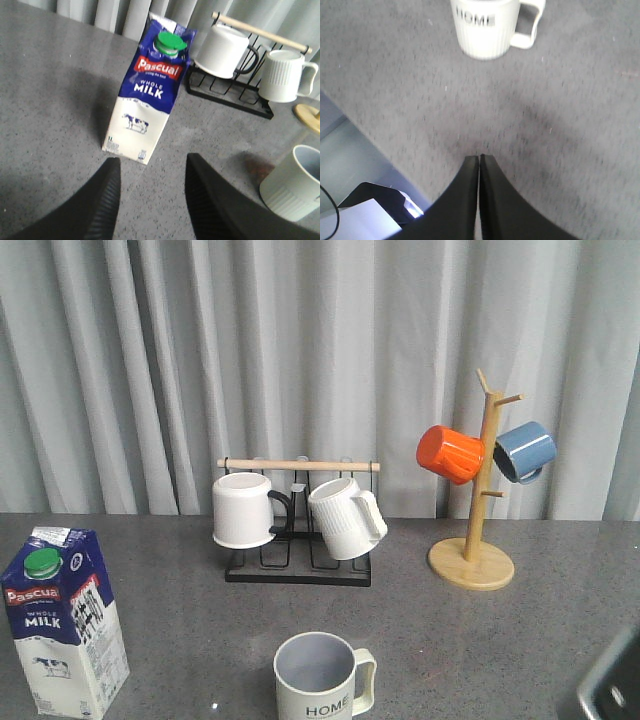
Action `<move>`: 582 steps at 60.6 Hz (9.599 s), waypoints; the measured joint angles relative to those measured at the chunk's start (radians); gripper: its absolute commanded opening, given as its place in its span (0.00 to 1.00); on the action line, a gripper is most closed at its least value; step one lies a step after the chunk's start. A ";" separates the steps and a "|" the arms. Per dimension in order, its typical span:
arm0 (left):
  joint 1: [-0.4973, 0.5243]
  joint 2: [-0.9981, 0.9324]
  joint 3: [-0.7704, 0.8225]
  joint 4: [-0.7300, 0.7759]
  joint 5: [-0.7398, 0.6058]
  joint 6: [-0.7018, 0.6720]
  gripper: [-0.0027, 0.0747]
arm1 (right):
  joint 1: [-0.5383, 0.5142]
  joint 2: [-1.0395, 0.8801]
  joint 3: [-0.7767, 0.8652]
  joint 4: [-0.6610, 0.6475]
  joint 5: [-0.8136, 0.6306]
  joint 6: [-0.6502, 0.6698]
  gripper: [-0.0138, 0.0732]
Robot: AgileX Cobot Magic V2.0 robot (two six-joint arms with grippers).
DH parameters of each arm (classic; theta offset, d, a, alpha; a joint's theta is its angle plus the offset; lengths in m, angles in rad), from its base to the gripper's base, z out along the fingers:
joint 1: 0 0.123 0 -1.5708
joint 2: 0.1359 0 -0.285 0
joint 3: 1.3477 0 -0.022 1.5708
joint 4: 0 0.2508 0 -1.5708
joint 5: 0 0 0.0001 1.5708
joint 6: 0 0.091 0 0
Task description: Place milk next to cup
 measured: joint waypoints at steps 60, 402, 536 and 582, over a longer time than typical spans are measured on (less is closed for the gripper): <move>0.000 0.277 -0.494 0.004 0.358 0.235 0.78 | 0.000 -0.219 0.349 -0.038 -0.138 0.006 0.15; -0.406 0.998 -1.349 -0.035 0.782 0.254 0.05 | 0.000 -0.227 0.351 -0.038 -0.237 0.078 0.15; -0.111 -0.296 0.466 0.116 -0.422 0.161 0.02 | 0.000 -0.227 0.351 -0.037 -0.421 0.089 0.15; -0.011 -0.501 0.554 0.116 -0.399 0.161 0.02 | 0.000 -0.227 0.351 -0.036 -0.421 0.089 0.15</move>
